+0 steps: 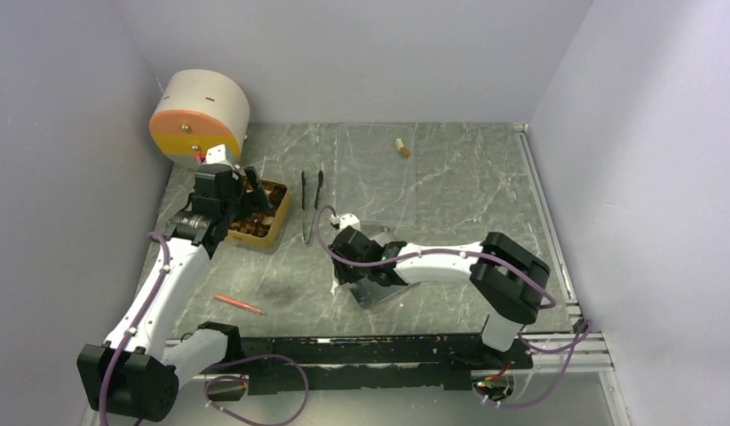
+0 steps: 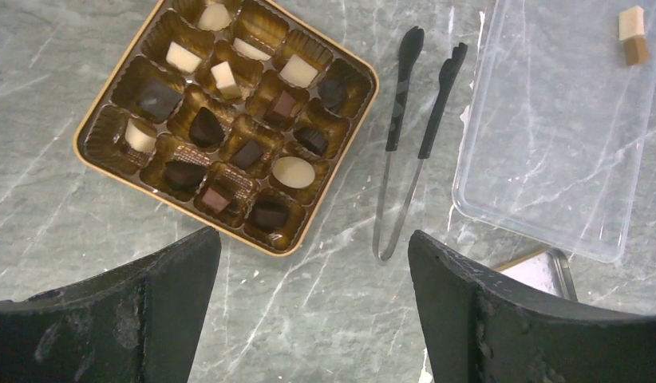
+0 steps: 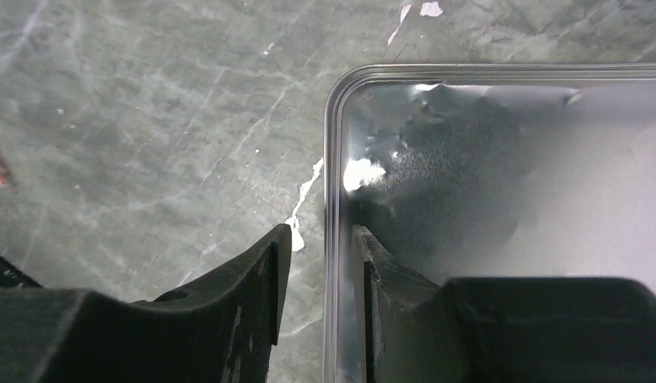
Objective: Pack the chocolate
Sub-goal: Pick up the box lid from the center of the board.
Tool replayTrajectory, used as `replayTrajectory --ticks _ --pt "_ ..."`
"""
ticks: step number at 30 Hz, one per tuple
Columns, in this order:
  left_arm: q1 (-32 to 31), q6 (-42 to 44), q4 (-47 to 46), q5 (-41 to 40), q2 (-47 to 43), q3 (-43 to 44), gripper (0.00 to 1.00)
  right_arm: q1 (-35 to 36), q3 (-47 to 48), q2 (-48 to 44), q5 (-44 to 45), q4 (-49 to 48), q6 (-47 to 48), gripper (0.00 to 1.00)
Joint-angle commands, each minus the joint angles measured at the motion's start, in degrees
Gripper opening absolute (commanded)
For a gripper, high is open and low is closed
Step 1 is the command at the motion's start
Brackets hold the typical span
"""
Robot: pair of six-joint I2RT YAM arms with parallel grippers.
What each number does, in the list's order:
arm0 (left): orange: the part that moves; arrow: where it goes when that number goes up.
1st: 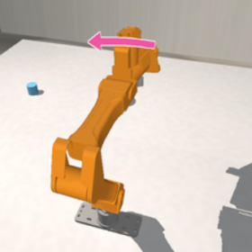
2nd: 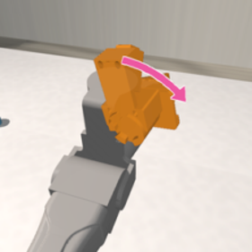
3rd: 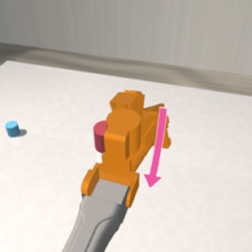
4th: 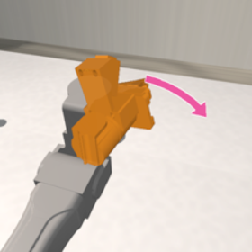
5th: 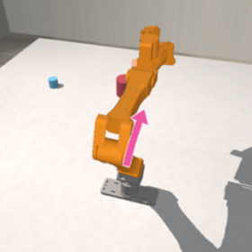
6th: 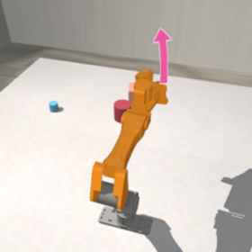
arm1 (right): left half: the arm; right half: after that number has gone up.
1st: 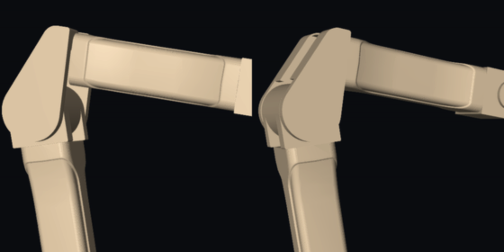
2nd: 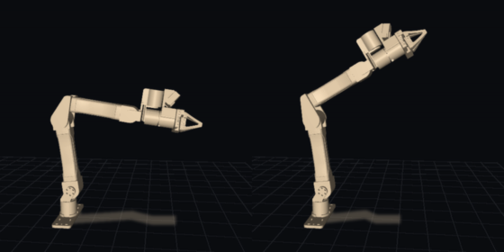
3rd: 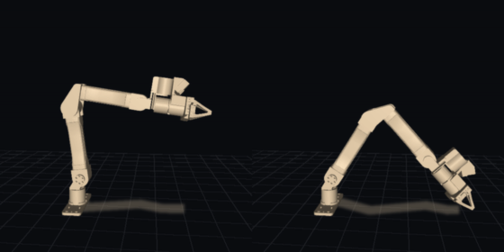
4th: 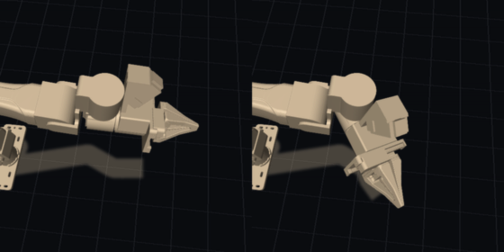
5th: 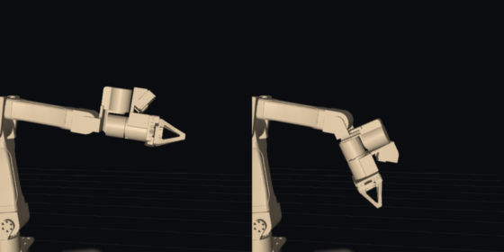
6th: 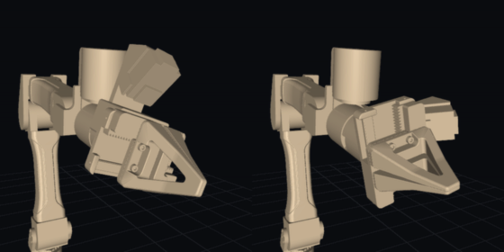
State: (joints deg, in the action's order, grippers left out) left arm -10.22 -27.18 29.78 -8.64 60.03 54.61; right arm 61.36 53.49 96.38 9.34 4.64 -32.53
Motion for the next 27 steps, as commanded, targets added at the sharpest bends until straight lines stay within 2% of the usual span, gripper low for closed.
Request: replayTrajectory --ticks 1,6,11,17,21,27 --pt "0.2 -0.6 -2.2 -2.9 -3.4 -0.6 0.91 0.8 3.7 3.1 2.4 -1.7 1.1 0.38" --pt "0.3 -0.9 -2.1 -2.0 -3.3 -0.9 0.91 0.9 5.2 5.9 4.2 -1.5 1.9 0.33" --pt "0.3 -2.0 -1.6 1.3 -2.8 -1.1 0.9 1.0 5.9 6.9 4.3 -2.5 1.8 0.15" --pt "0.3 -2.6 0.9 7.9 -1.7 0.7 0.87 1.0 6.3 6.3 4.1 -3.9 1.9 0.0" --pt "0.3 -2.0 1.2 13.6 -1.6 1.0 0.85 1.0 5.9 3.5 2.9 -4.4 1.6 0.0" --pt "0.3 1.2 3.6 27.2 0.6 4.2 0.84 1.0 0.3 -9.1 0.3 -14.1 -0.7 0.0"
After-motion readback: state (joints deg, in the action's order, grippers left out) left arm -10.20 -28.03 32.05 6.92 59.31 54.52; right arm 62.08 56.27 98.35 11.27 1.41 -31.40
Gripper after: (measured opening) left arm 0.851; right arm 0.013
